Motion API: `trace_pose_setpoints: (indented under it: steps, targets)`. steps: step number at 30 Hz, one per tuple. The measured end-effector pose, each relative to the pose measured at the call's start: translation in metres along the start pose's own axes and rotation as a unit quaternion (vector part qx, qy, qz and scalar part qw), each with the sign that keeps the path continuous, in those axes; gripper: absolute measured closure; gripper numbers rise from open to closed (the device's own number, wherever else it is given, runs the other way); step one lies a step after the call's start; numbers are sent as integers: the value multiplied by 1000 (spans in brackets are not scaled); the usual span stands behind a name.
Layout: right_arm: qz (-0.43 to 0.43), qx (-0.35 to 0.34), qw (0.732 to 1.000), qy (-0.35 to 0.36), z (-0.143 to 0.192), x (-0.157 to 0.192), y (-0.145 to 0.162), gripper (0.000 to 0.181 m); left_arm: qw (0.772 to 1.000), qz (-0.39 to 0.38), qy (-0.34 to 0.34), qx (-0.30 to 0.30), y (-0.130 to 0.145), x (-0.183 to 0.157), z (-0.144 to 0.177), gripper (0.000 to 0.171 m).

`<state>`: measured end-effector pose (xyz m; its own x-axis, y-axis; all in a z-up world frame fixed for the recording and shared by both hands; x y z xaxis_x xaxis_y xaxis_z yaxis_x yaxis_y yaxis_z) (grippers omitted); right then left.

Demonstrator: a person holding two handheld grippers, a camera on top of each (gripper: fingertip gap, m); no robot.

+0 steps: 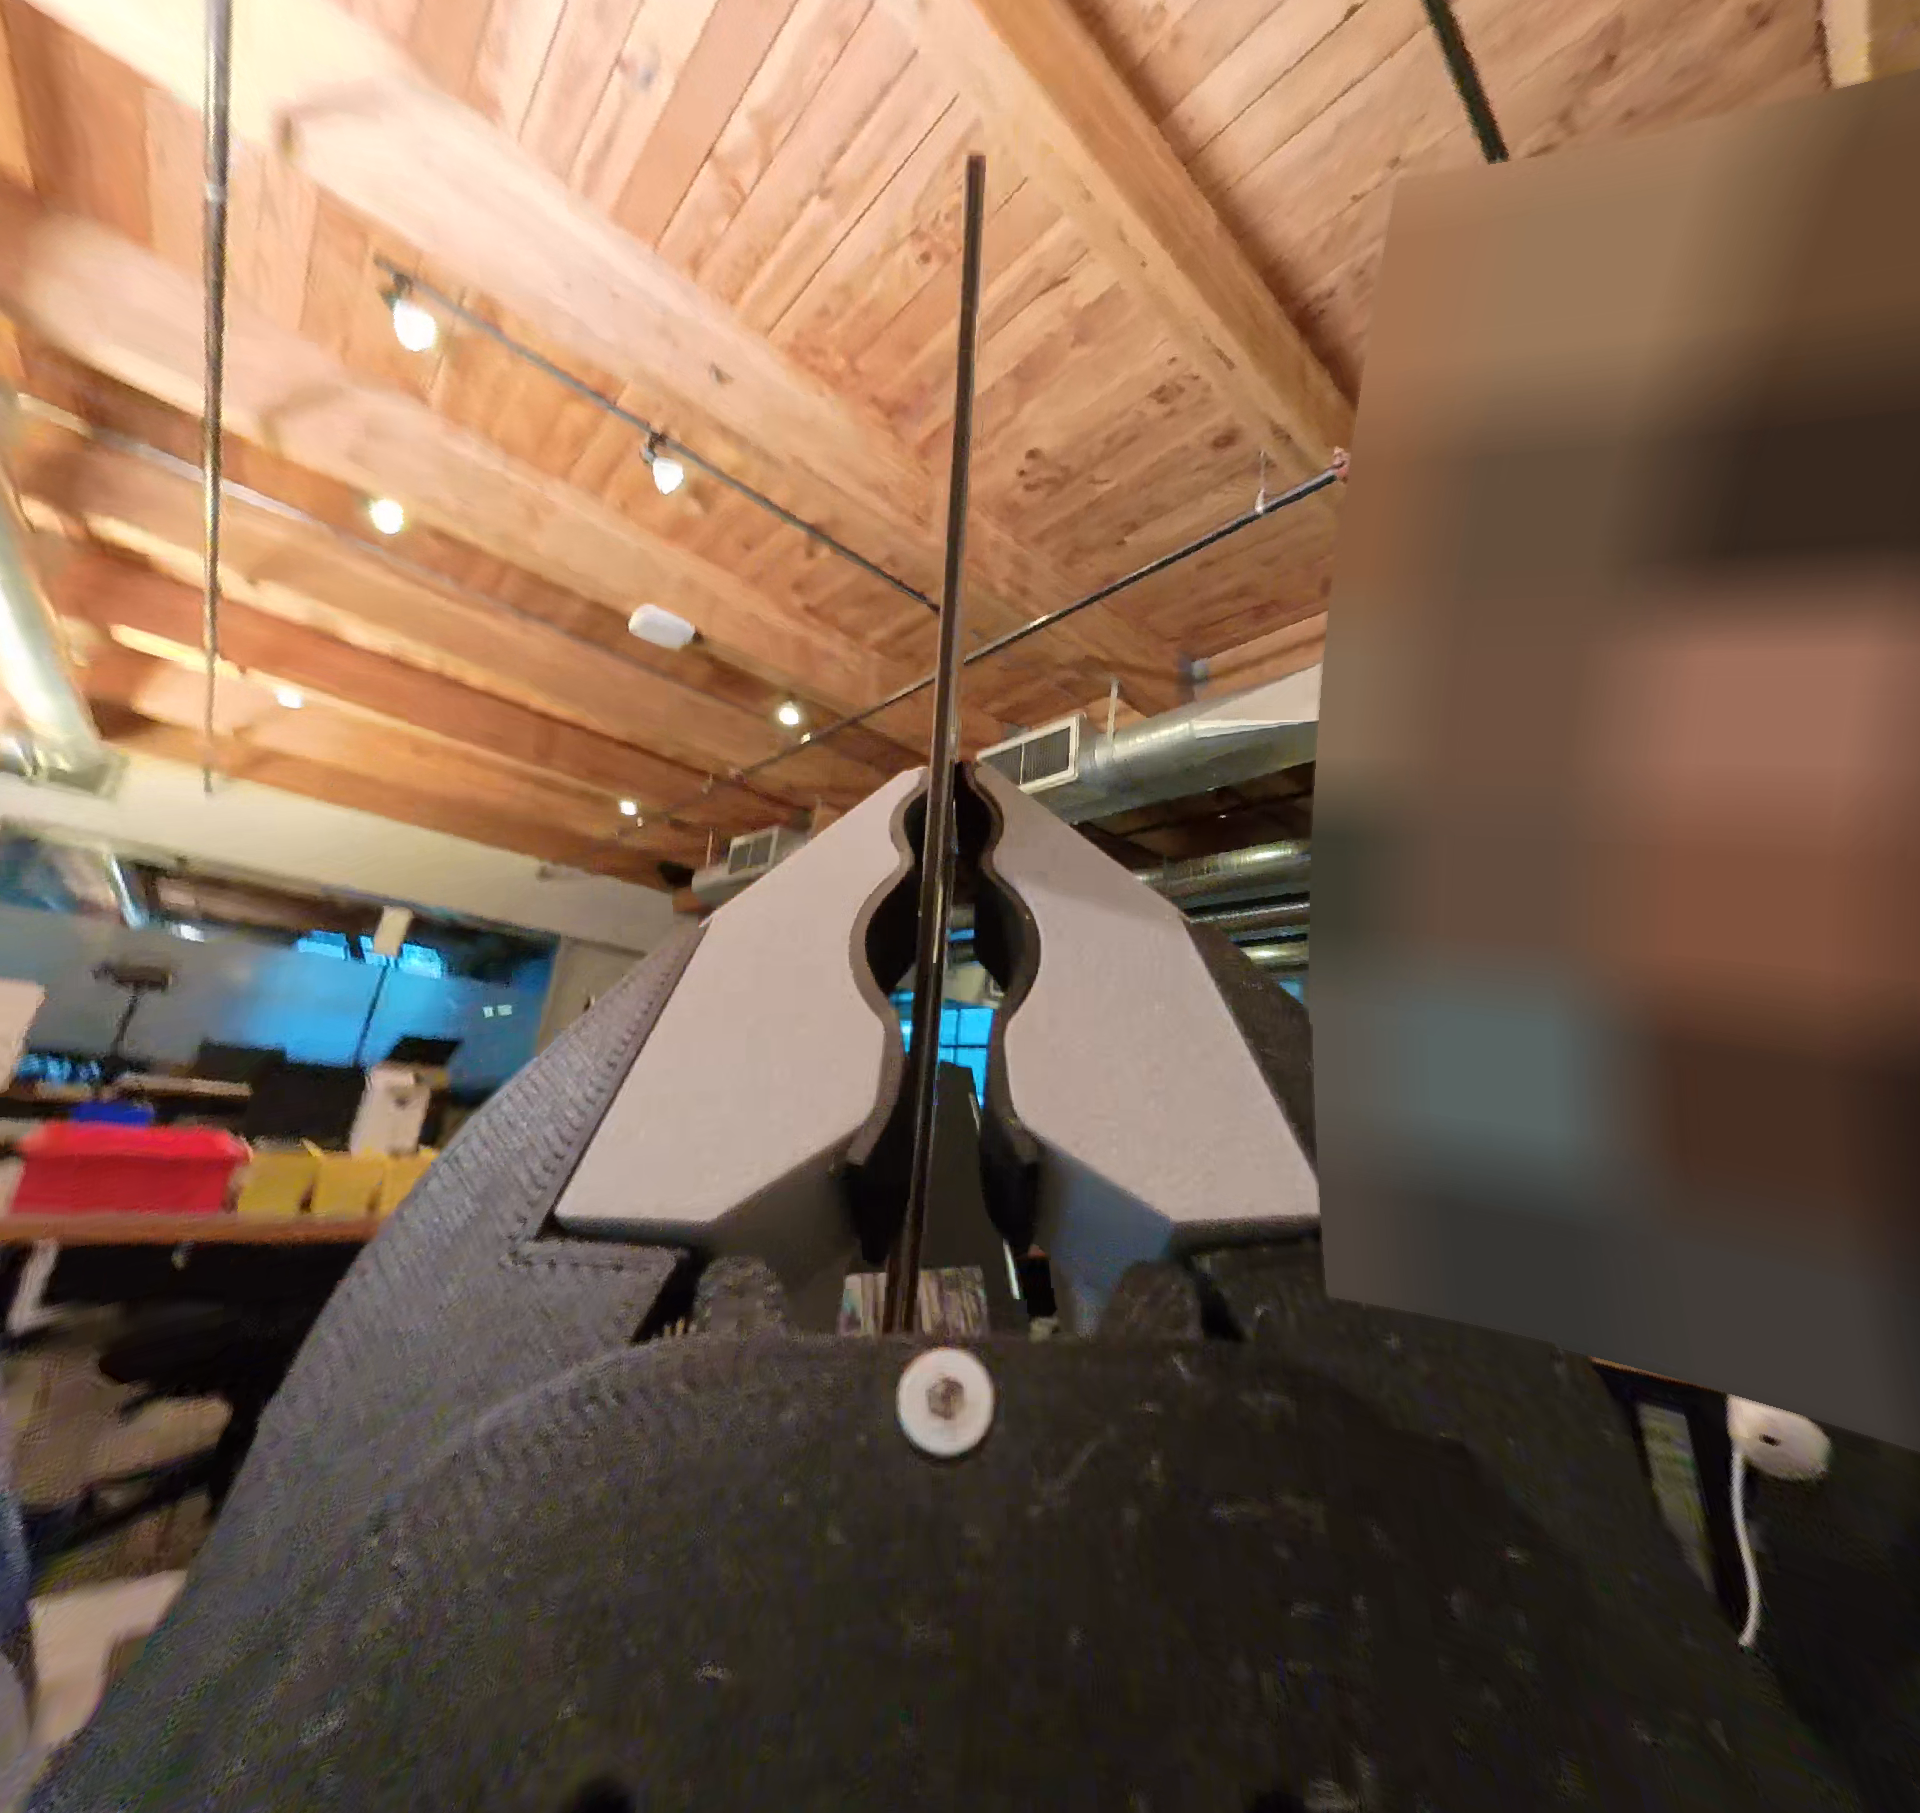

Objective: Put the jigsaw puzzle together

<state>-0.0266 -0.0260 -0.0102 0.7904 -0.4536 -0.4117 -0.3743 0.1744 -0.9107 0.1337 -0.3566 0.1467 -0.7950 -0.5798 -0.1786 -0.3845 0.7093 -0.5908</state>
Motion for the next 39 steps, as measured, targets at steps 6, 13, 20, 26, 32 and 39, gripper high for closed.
trace_pose_setpoints:
  steps: [6, 13, 20, 26, 32, 39]
  targets:
    - [-118, -42, 992, 11, 37, -8, 33, 134, 983, 175, -37, 41, 76, 52, -17, 171]
    - [-248, -75, 966, -3, 68, -21, 71, 168, 896, 440, -37, 39, 214, 86, -28, 170]
    - [-323, -136, 937, 8, 107, -48, 66, 122, 840, 542, -17, -7, 283, 108, -34, 171]
    - [-339, -207, 916, -60, 111, -36, 48, 138, 829, 559, -24, -4, 313, 112, -28, 171]
    - [-341, -239, 903, -109, 107, -22, 45, 160, 828, 558, -52, 15, 332, 117, -13, 171]
    - [-348, -275, 894, -67, 117, -35, 43, 162, 834, 549, -30, 53, 345, 112, -10, 171]
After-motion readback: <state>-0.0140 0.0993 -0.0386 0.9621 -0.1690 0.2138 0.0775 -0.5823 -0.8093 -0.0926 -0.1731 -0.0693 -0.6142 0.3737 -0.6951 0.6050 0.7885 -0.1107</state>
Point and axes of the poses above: each gripper's, where its closed fingertips meet, z back along the fingers, y out of its underside, x = y × z across the jaws, the point moved 5 cm from there along z, back along the fingers, and after that the axes turned 8 degrees about z, right-handed, at the moved point
